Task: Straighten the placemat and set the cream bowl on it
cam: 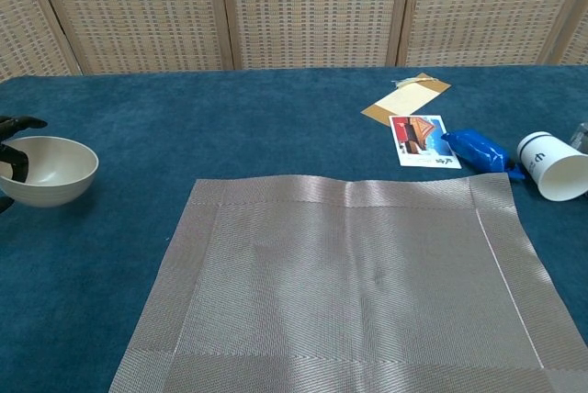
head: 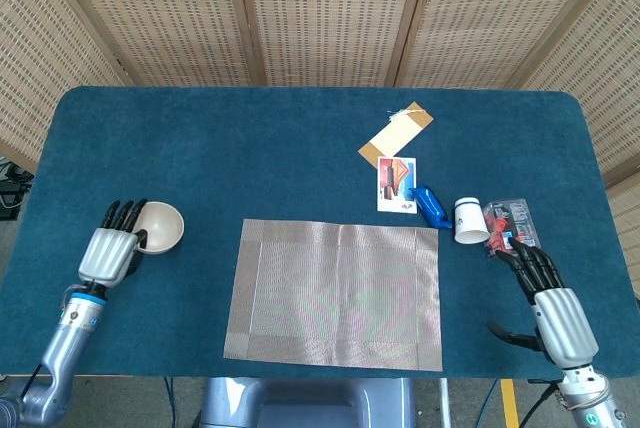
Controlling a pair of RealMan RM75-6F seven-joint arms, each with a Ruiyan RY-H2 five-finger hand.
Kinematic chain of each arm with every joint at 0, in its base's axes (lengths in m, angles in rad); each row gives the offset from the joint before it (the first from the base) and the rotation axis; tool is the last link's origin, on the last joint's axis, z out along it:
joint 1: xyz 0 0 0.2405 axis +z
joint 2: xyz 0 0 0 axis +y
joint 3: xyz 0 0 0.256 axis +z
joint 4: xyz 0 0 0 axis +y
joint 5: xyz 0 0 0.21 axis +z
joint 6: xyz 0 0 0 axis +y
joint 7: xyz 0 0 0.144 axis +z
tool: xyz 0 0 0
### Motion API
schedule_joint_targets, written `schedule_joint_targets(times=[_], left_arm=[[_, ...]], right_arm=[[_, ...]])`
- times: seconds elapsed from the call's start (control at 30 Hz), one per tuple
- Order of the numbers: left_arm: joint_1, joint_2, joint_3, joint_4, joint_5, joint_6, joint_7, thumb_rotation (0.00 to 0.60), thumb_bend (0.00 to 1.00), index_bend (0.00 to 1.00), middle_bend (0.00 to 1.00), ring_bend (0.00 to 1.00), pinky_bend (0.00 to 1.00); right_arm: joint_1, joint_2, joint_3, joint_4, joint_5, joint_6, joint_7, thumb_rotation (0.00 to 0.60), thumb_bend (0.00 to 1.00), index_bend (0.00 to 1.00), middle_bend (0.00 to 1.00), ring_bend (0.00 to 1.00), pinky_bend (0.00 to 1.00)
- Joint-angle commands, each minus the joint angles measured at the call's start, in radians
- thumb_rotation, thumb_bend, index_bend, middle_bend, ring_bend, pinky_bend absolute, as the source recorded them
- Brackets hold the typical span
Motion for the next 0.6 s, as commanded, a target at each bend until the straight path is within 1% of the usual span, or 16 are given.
schedule_joint_targets(times=[0.03,0.17,0.33,0.47,0.6], left_arm=[[-0.009,0.009,-0.003,-0.050,0.028,0.025,0.025,0.600,0.59,0.84,0.00,0.00,0.00],[-0.021,0.012,-0.007,-0.120,0.065,0.055,0.056,0.600,0.59,0.84,0.00,0.00,0.00],[-0.048,0.000,-0.010,-0.228,0.117,0.071,0.124,0.600,0.59,0.84,0.00,0.00,0.00],[-0.086,-0.048,-0.015,-0.299,0.167,0.062,0.171,0.600,0.59,0.84,0.00,0.00,0.00],[-0.116,-0.098,-0.019,-0.318,0.187,0.038,0.208,0.600,0.59,0.84,0.00,0.00,0.00]], right_arm=[[-0.001,0.002,0.000,-0.001,-0.002,0.002,0.004,0.600,0.13,0.14,0.00,0.00,0.00],[-0.003,0.007,-0.001,-0.003,-0.007,0.009,0.011,0.600,0.13,0.14,0.00,0.00,0.00],[-0.004,0.012,-0.001,-0.004,-0.011,0.015,0.022,0.600,0.13,0.14,0.00,0.00,0.00],[-0.007,0.020,0.000,-0.006,-0.012,0.024,0.035,0.600,0.13,0.14,0.00,0.00,0.00],[-0.008,0.025,0.002,-0.006,-0.012,0.029,0.045,0.600,0.12,0.14,0.00,0.00,0.00]])
